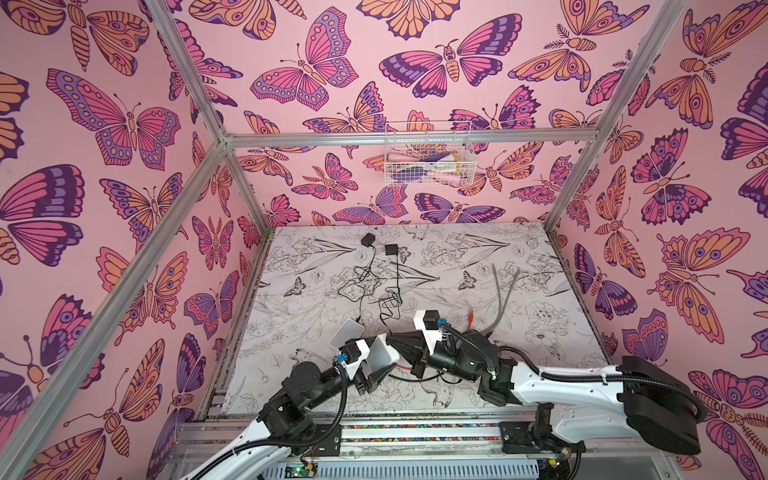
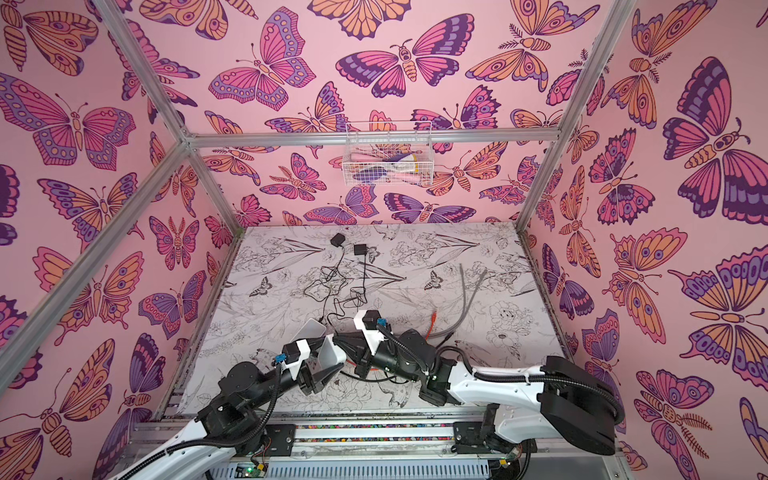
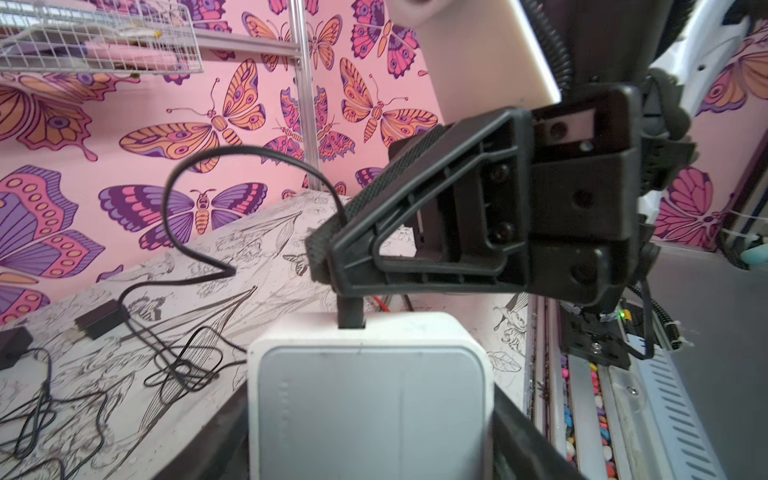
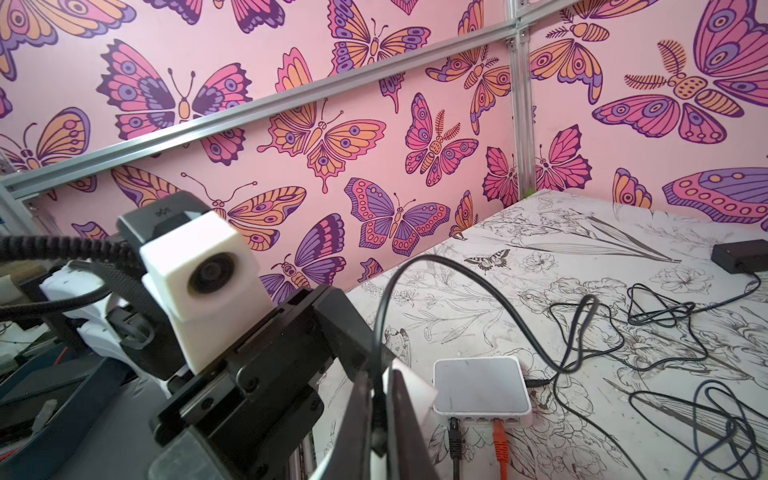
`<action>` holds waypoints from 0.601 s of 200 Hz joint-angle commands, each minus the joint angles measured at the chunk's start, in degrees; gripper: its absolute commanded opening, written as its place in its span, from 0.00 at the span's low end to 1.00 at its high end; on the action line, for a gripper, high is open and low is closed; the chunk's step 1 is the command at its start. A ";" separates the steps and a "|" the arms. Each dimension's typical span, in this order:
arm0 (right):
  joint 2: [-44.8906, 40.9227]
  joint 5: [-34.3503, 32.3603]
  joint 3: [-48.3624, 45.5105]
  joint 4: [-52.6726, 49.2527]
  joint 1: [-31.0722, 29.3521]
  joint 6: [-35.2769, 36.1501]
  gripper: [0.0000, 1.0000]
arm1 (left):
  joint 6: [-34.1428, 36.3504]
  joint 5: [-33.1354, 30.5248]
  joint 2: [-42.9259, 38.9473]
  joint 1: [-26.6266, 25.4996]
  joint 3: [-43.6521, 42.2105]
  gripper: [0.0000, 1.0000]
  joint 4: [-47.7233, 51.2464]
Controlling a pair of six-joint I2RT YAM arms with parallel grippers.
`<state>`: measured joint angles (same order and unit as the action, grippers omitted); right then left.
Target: Insert the plug into the switch port
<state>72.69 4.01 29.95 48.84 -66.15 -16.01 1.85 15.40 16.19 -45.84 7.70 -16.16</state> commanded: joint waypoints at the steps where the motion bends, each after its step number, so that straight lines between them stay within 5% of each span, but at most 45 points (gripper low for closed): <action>1: 2.52 0.33 -6.13 -28.56 -0.08 2.90 0.00 | 0.02 5.32 -3.81 -0.65 8.84 0.00 -33.38; 120: 1.22 -0.36 -2.13 -33.91 -0.04 3.72 0.05 | -1.44 7.93 -3.61 -0.65 8.16 0.00 -33.65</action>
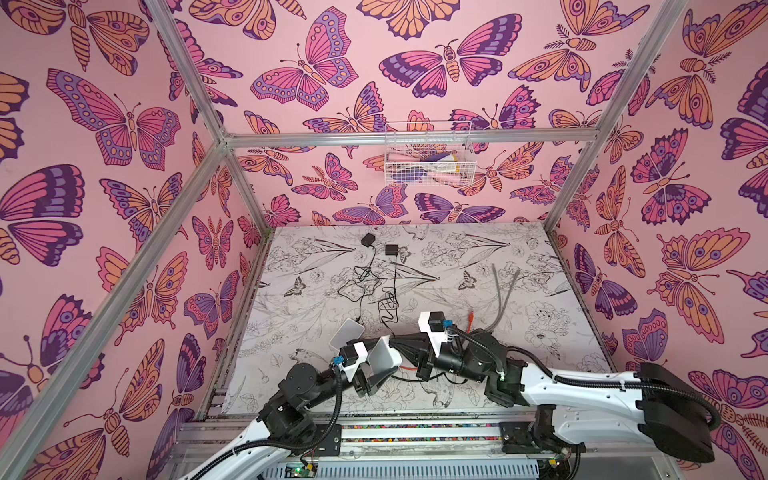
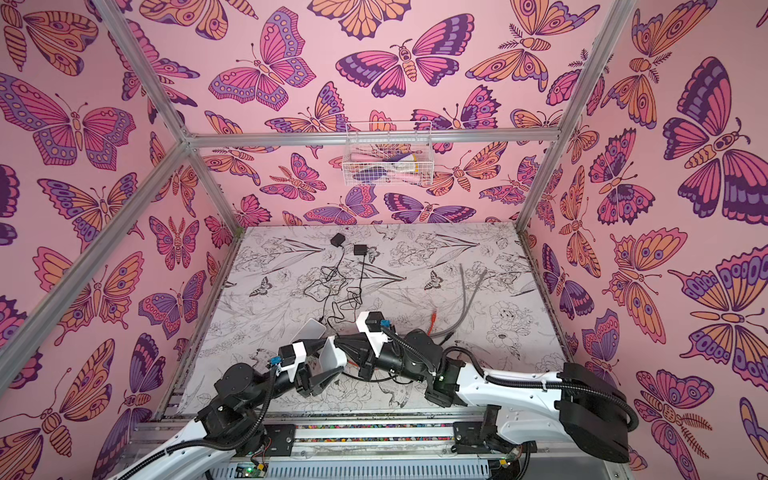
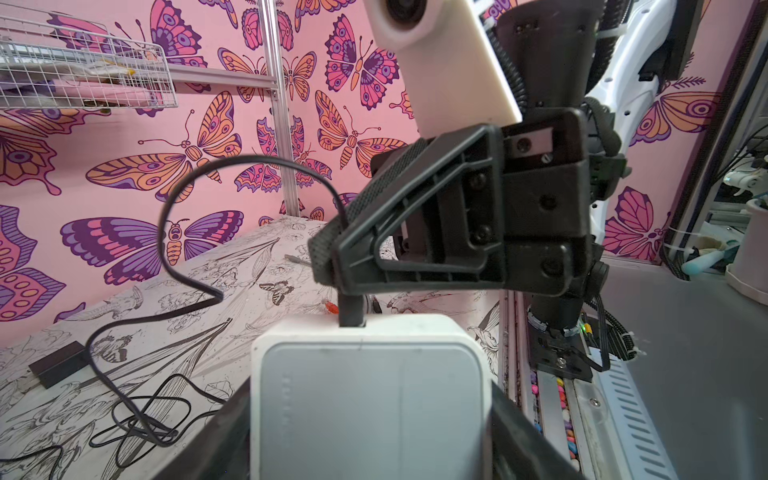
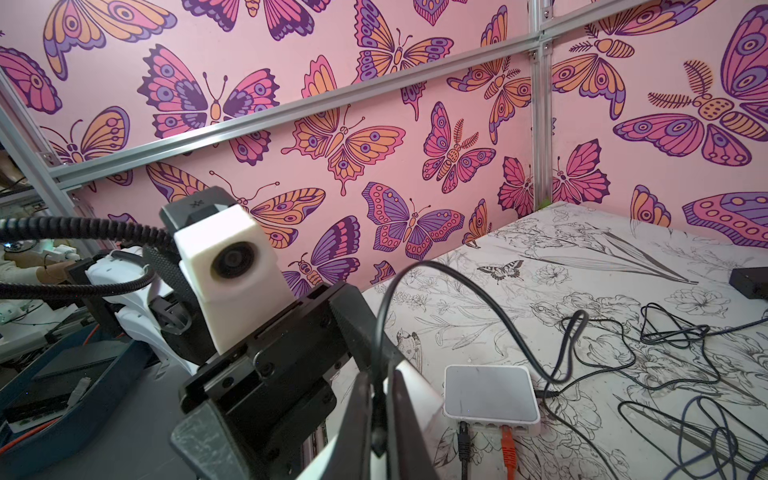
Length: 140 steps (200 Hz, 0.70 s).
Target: Insert the plug into the switch port
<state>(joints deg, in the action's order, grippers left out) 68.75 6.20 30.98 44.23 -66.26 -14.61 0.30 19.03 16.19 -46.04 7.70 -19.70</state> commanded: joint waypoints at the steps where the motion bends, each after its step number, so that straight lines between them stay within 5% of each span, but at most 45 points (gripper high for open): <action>1: 5.16 -2.61 -3.01 -29.51 0.07 2.31 0.06 | 0.13 4.33 -3.61 -0.45 8.18 0.00 -30.03; 75: -9.46 -2.52 7.46 -46.54 2.63 8.39 0.41 | 0.80 0.61 -3.71 -0.45 0.60 0.00 -26.56; 140: -22.85 -0.82 6.93 -51.20 2.80 9.23 0.48 | 1.90 1.01 -0.28 -0.45 -0.24 0.00 -28.59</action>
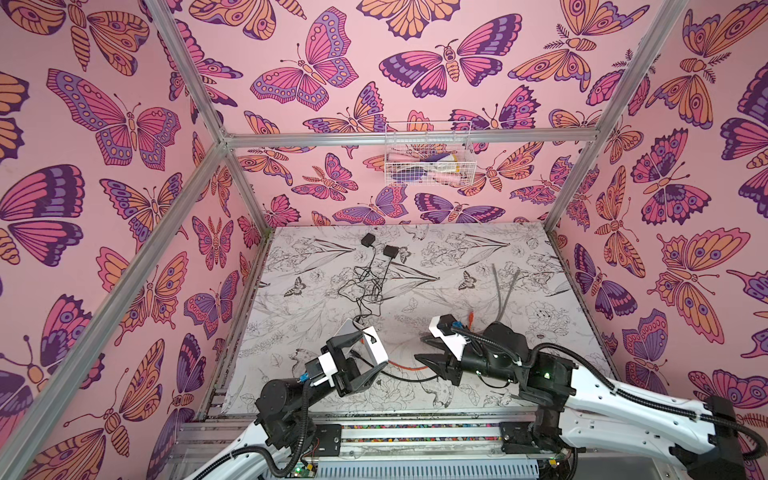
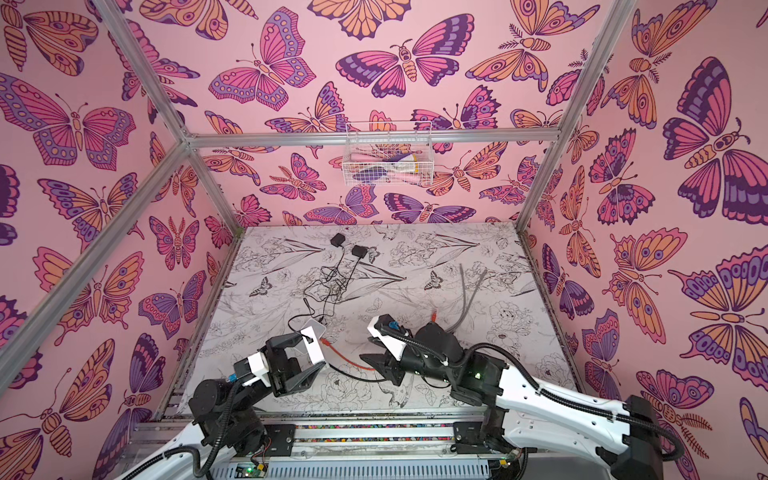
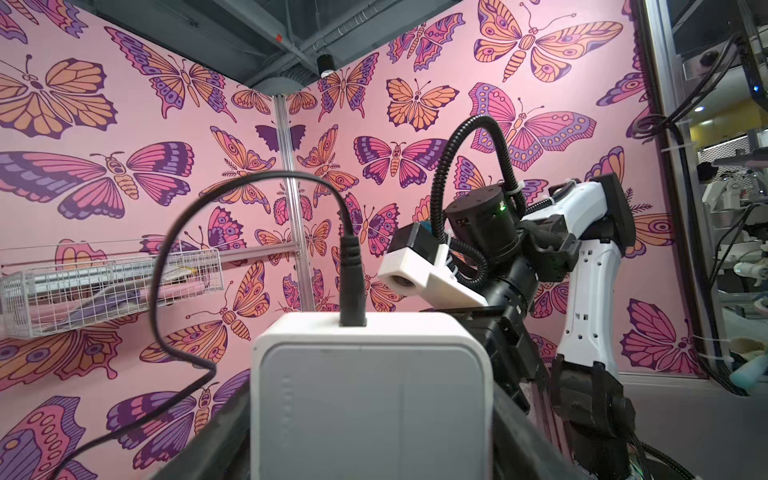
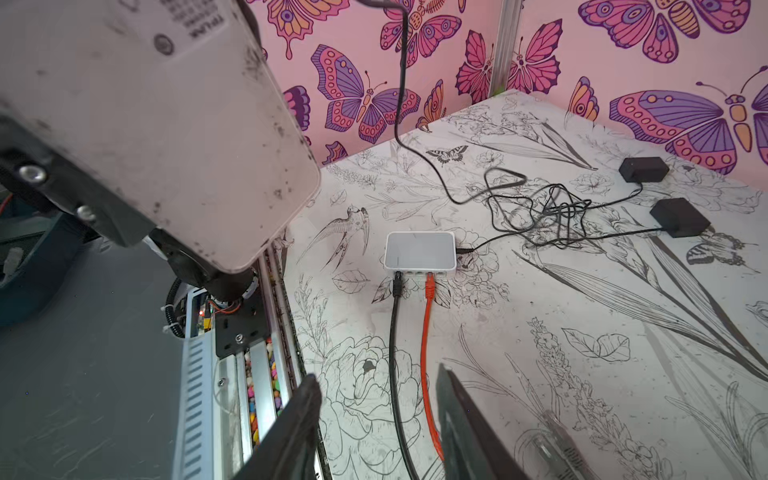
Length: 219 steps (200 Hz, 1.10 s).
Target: Insert the plug into the switch port
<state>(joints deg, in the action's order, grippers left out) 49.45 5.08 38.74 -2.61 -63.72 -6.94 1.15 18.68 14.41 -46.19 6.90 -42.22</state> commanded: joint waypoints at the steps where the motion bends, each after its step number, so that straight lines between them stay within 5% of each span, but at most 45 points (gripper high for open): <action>1: -3.65 0.29 -0.89 -4.35 0.31 1.52 0.48 | 1.09 1.41 1.54 -0.30 0.57 0.00 -6.19; 94: -9.39 -2.75 -4.47 -6.42 1.31 1.58 0.49 | 1.58 1.49 8.98 -0.21 1.36 0.00 -10.49; 129: -9.81 -5.67 -4.77 -6.74 2.26 0.82 0.49 | 2.01 -5.23 14.11 0.05 4.07 0.00 -2.23; 157: -9.28 -8.03 -4.62 -7.58 6.17 -1.77 0.50 | -0.57 -20.42 28.96 2.44 9.41 0.00 4.23; 190: -9.62 -1.55 -3.86 -6.78 13.75 -4.87 0.50 | -5.58 -10.06 52.99 13.78 28.17 0.00 13.79; 219: -11.11 -1.12 -2.83 -7.12 14.85 -4.89 0.50 | -1.46 -11.92 73.99 16.38 54.32 0.00 32.91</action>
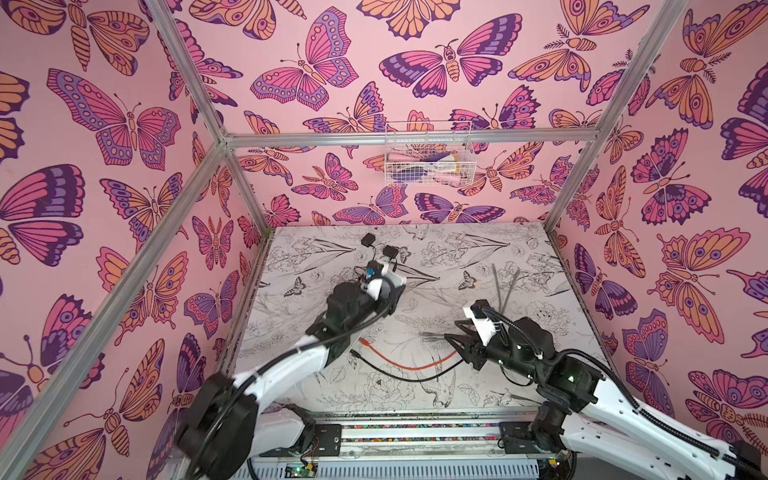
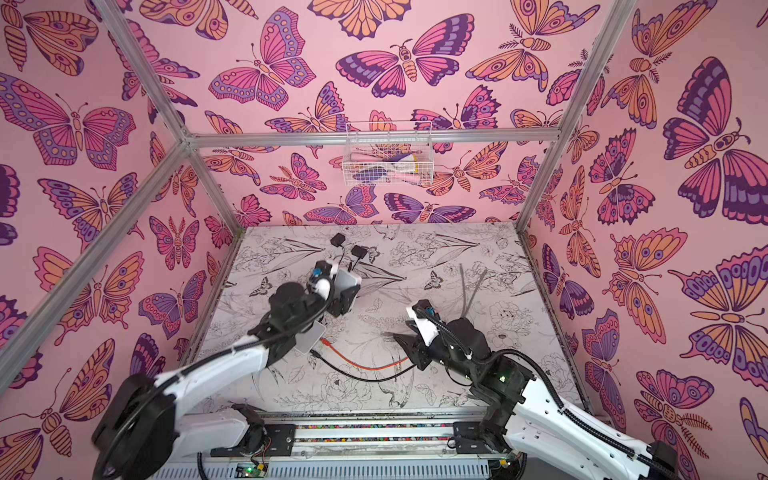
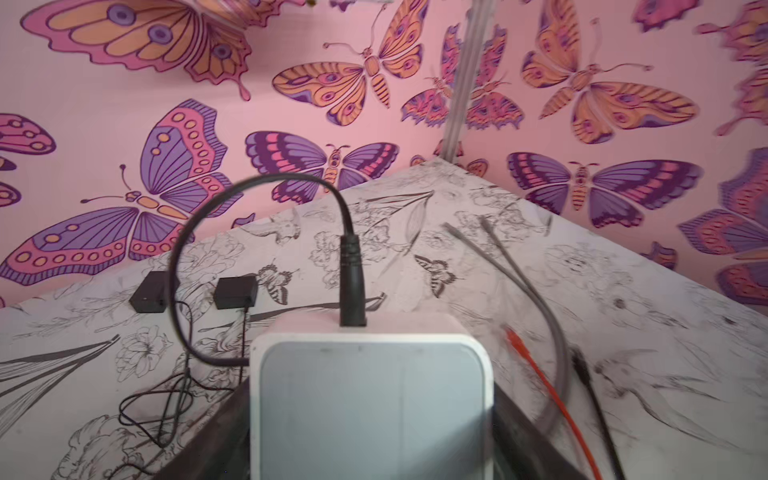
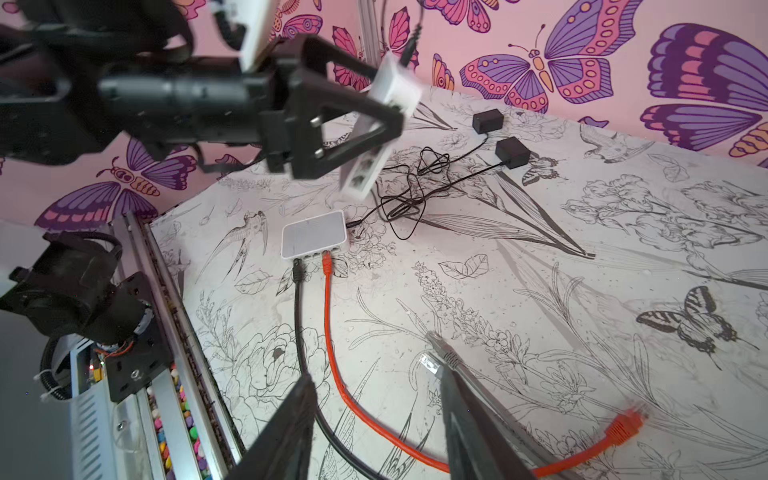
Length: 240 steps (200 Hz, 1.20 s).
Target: Insert the plug into the switch port
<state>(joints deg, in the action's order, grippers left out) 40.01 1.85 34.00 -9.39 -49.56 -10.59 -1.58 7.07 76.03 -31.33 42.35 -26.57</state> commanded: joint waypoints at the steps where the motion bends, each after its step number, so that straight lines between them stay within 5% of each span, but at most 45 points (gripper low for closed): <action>1: -1.72 2.07 1.89 -0.45 0.69 -1.26 0.50 | 1.43 -0.44 12.95 1.53 19.86 0.00 18.35; 24: -3.33 -0.20 1.99 -4.38 0.67 -1.02 0.50 | 1.46 -1.46 25.55 1.21 36.00 0.00 33.21; 64: -7.39 -5.07 -0.38 -9.61 0.71 -0.54 0.51 | -2.90 -0.02 41.08 0.07 43.95 0.00 43.56; 171: 7.32 -9.62 1.62 -7.25 0.71 2.16 0.51 | -9.23 -0.02 49.98 -1.45 49.80 0.00 52.68; 203: 9.52 -10.57 0.99 -5.45 0.72 3.17 0.51 | -12.99 -2.32 50.05 -1.12 48.01 0.18 52.61; 240: 13.02 -9.52 0.79 -2.44 1.15 4.43 0.51 | -19.01 -3.98 46.46 -0.65 44.81 0.61 49.75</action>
<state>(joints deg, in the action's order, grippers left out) 51.03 -7.49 33.76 -14.98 -49.17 -8.03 -14.70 5.67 124.60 -32.60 91.09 22.24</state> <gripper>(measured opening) 0.510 0.707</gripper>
